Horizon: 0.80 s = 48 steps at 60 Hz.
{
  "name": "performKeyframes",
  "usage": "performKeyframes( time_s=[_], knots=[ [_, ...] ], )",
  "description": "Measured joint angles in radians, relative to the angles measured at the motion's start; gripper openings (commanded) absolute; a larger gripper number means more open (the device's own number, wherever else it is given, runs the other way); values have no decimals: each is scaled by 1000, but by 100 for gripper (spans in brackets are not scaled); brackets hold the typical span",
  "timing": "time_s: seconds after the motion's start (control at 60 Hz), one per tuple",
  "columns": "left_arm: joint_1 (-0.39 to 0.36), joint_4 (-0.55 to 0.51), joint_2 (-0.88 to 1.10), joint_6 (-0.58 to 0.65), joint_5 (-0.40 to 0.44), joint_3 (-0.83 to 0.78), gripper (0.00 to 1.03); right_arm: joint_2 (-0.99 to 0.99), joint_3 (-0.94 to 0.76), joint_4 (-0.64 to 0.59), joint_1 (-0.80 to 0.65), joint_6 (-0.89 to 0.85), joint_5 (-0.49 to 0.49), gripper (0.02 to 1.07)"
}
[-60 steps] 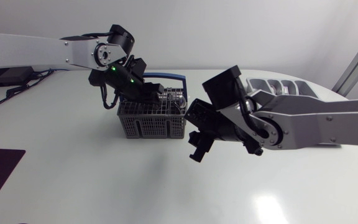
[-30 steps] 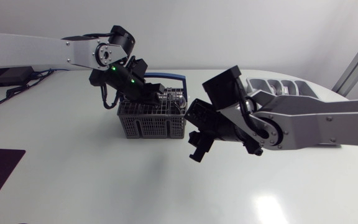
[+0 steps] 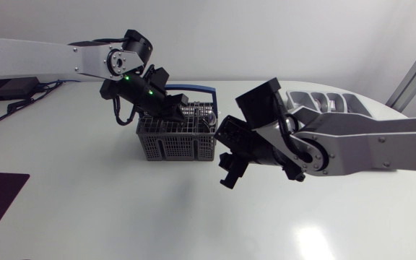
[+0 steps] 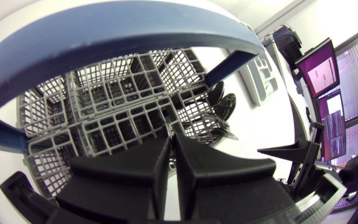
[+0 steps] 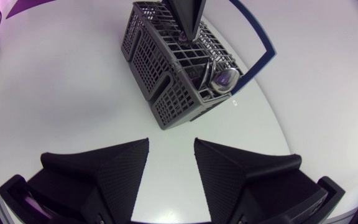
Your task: Unload the cutlery basket into the drawer organizer.
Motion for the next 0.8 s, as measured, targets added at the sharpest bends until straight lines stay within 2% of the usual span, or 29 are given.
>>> performKeyframes(
  time_s=[0.8],
  knots=[
    [36, -75, 0, -6, 80, 53, 4, 5, -4, 1, 0, 0, 0, 58]
  ],
)
